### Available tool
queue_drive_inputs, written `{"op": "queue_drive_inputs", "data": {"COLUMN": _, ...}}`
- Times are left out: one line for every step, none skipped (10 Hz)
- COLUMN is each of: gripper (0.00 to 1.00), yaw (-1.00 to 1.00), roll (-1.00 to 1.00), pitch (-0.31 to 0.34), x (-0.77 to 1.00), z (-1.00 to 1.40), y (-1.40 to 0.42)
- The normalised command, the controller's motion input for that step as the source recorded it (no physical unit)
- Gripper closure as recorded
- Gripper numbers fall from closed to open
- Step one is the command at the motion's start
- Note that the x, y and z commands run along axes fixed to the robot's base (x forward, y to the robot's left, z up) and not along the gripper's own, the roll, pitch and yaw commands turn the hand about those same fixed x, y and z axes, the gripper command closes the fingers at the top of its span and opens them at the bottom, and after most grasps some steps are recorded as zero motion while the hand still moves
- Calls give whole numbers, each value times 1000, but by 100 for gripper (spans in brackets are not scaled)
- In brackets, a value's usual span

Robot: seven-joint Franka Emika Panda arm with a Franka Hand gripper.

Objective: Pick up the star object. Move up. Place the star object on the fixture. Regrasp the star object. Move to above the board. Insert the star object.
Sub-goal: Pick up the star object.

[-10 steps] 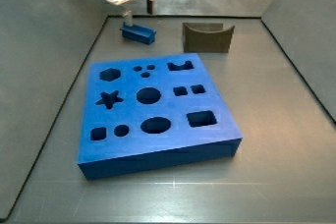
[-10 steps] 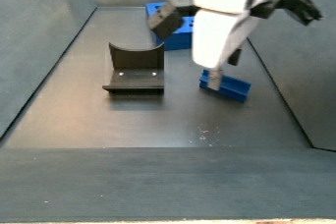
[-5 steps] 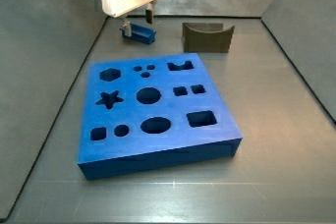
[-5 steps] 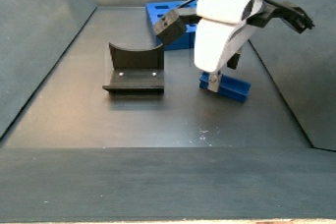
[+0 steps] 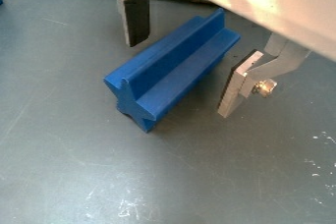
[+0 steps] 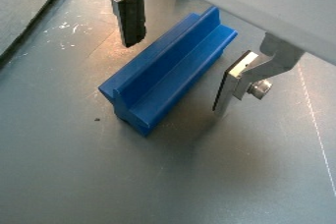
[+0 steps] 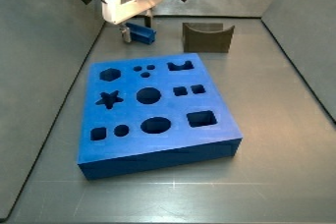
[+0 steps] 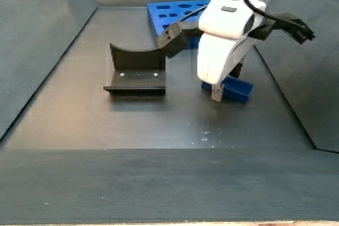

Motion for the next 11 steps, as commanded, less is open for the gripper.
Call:
{"op": "queue_drive_inputs", "data": {"gripper": 100, "yaw": 0, "roll": 0, "pitch": 0, "x": 0, "z": 0, "y": 0}}
{"op": "queue_drive_inputs", "data": {"gripper": 100, "yaw": 243, "roll": 377, "pitch": -200, "x": -51, "z": -117, "y": -471}}
{"op": "queue_drive_inputs", "data": {"gripper": 100, "yaw": 0, "roll": 0, "pitch": 0, "x": 0, "z": 0, "y": 0}}
{"op": "queue_drive_inputs", "data": {"gripper": 100, "yaw": 0, "roll": 0, "pitch": 0, "x": 0, "z": 0, "y": 0}}
{"op": "queue_drive_inputs", "data": {"gripper": 100, "yaw": 0, "roll": 0, "pitch": 0, "x": 0, "z": 0, "y": 0}}
{"op": "queue_drive_inputs", "data": {"gripper": 100, "yaw": 0, "roll": 0, "pitch": 0, "x": 0, "z": 0, "y": 0}}
{"op": "queue_drive_inputs", "data": {"gripper": 100, "yaw": 0, "roll": 0, "pitch": 0, "x": 0, "z": 0, "y": 0}}
{"op": "queue_drive_inputs", "data": {"gripper": 100, "yaw": 0, "roll": 0, "pitch": 0, "x": 0, "z": 0, "y": 0}}
{"op": "queue_drive_inputs", "data": {"gripper": 100, "yaw": 0, "roll": 0, "pitch": 0, "x": 0, "z": 0, "y": 0}}
{"op": "queue_drive_inputs", "data": {"gripper": 100, "yaw": 0, "roll": 0, "pitch": 0, "x": 0, "z": 0, "y": 0}}
{"op": "queue_drive_inputs", "data": {"gripper": 100, "yaw": 0, "roll": 0, "pitch": 0, "x": 0, "z": 0, "y": 0}}
